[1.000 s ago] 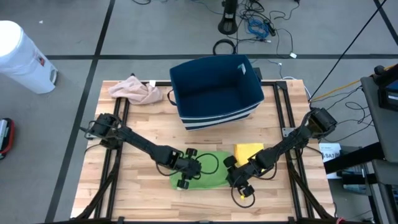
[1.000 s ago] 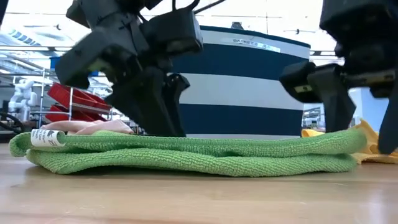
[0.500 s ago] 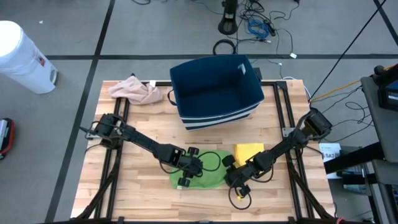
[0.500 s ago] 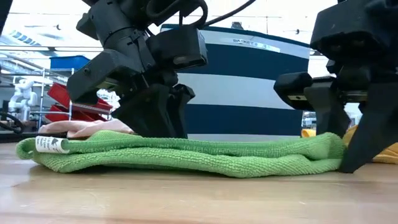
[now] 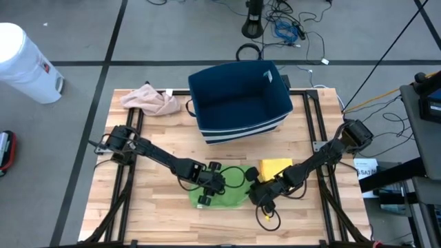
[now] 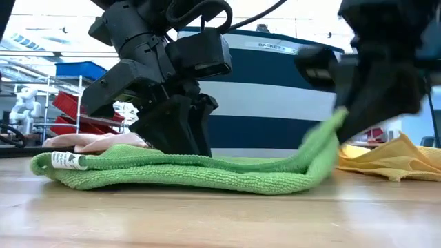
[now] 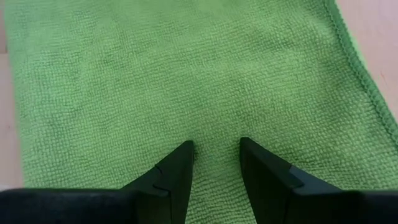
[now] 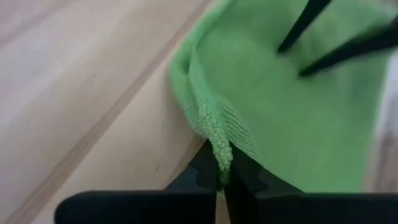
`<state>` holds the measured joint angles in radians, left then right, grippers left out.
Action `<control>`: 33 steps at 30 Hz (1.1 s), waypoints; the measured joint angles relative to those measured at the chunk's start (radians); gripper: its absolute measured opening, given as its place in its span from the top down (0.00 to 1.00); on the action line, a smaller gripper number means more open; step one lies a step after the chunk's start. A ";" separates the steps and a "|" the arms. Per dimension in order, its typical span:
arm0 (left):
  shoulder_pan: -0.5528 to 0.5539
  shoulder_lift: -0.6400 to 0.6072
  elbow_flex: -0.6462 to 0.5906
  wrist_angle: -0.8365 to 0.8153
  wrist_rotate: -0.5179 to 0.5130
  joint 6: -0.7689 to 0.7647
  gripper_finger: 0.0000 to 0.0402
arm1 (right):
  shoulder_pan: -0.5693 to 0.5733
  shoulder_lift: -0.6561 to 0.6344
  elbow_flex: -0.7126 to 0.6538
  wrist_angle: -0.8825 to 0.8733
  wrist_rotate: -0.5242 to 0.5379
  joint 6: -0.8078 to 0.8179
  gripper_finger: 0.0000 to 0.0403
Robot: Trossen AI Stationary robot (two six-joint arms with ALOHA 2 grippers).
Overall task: Fold towel
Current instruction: Fold the green towel
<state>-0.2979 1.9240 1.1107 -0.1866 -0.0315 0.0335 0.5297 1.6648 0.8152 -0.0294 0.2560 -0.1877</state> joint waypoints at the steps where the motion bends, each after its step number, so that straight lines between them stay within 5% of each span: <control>1: 0.003 0.000 0.000 0.002 0.000 0.003 0.65 | 0.000 -0.002 0.013 0.005 0.006 -0.026 1.00; 11: 0.046 0.002 -0.001 0.052 -0.005 0.007 0.65 | -0.046 -0.001 0.057 0.235 0.006 -0.299 1.00; 21: 0.048 0.002 -0.001 0.216 0.049 0.025 0.65 | -0.105 0.051 0.057 0.296 0.004 -0.325 1.00; 33: 0.043 -0.107 -0.001 -0.050 -0.120 0.011 0.65 | -0.100 0.054 0.057 0.287 0.005 -0.319 1.00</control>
<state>-0.2546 1.8169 1.1095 -0.2362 -0.1517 0.0449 0.4294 1.7187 0.8726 0.2581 0.2606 -0.5070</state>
